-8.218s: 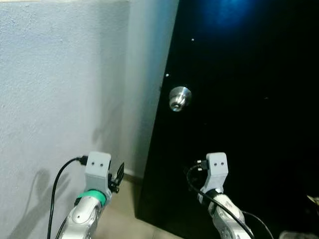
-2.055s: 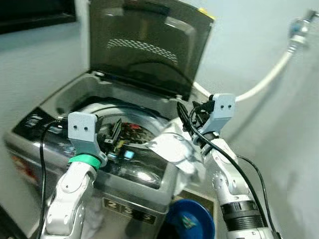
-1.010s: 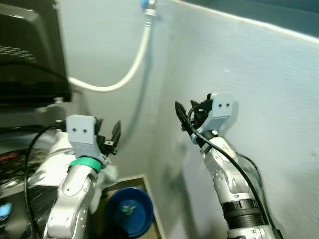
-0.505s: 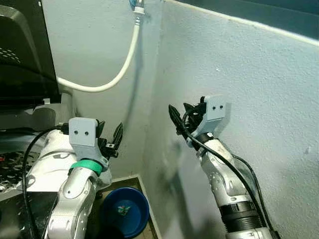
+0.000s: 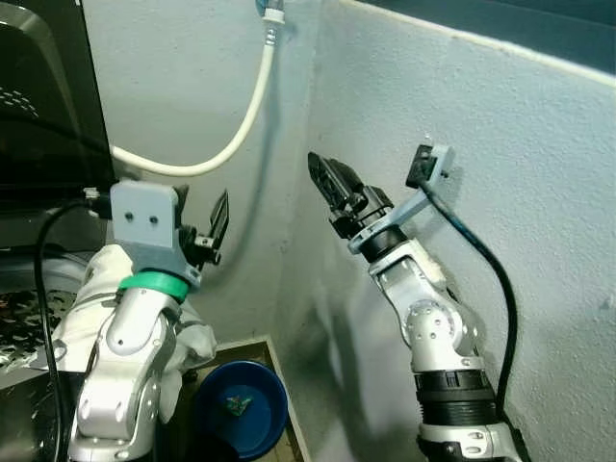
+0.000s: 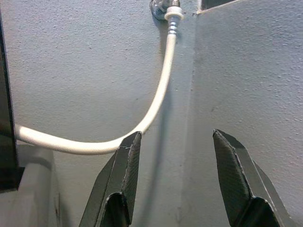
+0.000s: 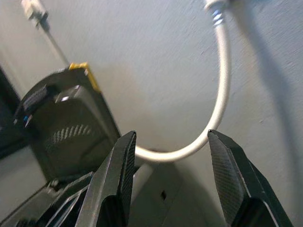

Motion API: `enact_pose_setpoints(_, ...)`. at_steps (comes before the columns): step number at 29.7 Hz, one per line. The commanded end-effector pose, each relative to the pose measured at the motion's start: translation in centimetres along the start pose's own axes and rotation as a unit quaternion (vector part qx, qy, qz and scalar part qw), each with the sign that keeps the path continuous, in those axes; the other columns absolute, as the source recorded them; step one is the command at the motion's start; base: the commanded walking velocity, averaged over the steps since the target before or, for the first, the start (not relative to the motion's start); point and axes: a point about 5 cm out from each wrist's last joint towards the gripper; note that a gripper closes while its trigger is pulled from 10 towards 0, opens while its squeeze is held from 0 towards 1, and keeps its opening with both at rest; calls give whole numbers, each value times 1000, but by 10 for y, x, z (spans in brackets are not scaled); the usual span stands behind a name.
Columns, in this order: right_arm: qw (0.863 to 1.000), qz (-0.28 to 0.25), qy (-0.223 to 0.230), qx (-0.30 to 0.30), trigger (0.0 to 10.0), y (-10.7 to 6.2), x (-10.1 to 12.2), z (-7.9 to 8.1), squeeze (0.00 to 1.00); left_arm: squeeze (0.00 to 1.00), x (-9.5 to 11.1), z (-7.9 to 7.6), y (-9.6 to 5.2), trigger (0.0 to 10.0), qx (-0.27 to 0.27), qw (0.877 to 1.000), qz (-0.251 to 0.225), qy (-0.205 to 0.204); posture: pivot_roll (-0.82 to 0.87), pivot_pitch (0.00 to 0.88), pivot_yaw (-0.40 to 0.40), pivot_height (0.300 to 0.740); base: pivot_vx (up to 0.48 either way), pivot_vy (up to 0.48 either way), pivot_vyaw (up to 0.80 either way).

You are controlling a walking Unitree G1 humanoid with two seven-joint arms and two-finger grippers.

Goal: Clothes washing

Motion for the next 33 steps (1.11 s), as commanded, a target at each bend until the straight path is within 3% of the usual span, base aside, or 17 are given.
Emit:
enact_pose_setpoints(1,1000,14,-17,18,10000,1,2,4,0,0,-5,-1,-1,10000,1,1000,17,2,37,0,-113,740,0,0,0)
enact_pose_setpoints(3,995,65,-78,17,10000,-3,-11,2,0,0,-11,2,-4,10000,6,999,34,16,33,0,-110,740,0,0,0)
enact_pose_setpoints(6,991,87,-98,13,10000,-8,-19,-1,0,0,-13,4,-6,10000,12,999,44,19,35,0,-110,740,0,0,0)
enact_pose_setpoints(13,990,104,-90,8,10000,-15,-26,-3,0,0,-10,8,-6,10000,20,999,46,17,41,0,-111,740,0,0,0)
enact_pose_setpoints(24,992,94,-71,36,10000,-12,-25,7,0,0,-8,6,-4,10000,27,999,43,-3,30,9,-109,740,0,0,0)
enact_pose_setpoints(33,992,98,-73,34,10000,-15,-24,7,0,0,-9,5,-5,10000,28,998,47,-7,28,12,-109,740,-360,0,0)
Point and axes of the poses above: a point about 5 cm out from each wrist's last joint towards the gripper, its own y axis pointing out of the wrist towards the gripper, its own x axis along the axis of the wrist's last joint, z = x × y
